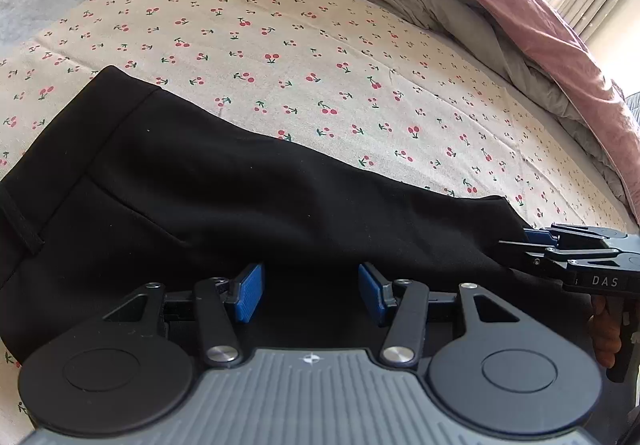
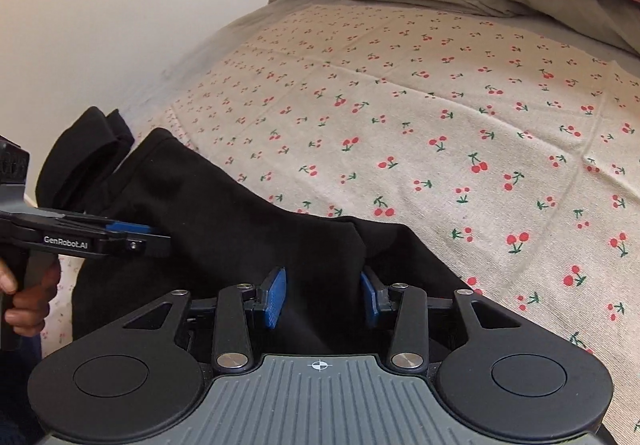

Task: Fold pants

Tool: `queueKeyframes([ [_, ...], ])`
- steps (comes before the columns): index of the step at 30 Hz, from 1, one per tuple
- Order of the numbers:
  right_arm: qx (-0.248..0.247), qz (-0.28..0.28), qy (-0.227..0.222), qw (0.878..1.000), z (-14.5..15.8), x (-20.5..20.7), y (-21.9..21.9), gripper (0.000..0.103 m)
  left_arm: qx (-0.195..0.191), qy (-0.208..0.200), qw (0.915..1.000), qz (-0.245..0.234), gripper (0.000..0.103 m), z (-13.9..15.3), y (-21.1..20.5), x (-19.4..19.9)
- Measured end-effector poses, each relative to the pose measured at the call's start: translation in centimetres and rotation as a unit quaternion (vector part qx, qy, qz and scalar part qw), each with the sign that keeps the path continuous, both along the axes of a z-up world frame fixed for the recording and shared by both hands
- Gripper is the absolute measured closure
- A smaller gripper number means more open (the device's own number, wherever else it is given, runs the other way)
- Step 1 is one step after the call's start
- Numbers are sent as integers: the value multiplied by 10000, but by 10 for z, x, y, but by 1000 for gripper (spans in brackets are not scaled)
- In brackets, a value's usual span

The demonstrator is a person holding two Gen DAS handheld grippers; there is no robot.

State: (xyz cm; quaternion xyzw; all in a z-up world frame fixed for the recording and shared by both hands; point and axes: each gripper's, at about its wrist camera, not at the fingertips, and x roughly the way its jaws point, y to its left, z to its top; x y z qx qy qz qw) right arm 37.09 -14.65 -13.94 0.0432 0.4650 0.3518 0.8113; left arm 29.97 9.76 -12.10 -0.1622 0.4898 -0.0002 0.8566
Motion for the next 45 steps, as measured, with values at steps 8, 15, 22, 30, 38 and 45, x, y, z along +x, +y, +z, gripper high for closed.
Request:
queueKeyframes([
  [8,575,-548,55,9968,-5,19,-2,59,27,-7,10000,41,46,-1,-3,1],
  [15,1038,-1134,-216,9879,-1,29,-11,62,16,-20,10000,77,46,-1,-4,3],
  [22,117,-1086,-295,9936,-4,31,1,93,-41,-11,9999,92,46,-1,-2,3],
  [30,-15,-1033,-273,9943,-8,18,-17,49,-15,-12,10000,62,46,-1,-3,5],
  [38,-930,-811,-1190,9852,-3,11,17,100,23,-39,10000,54,46,-2,-5,5],
  [45,-1384,-773,-1393,9775,-15,21,27,101,243,-118,9996,-59,46,-2,-12,4],
])
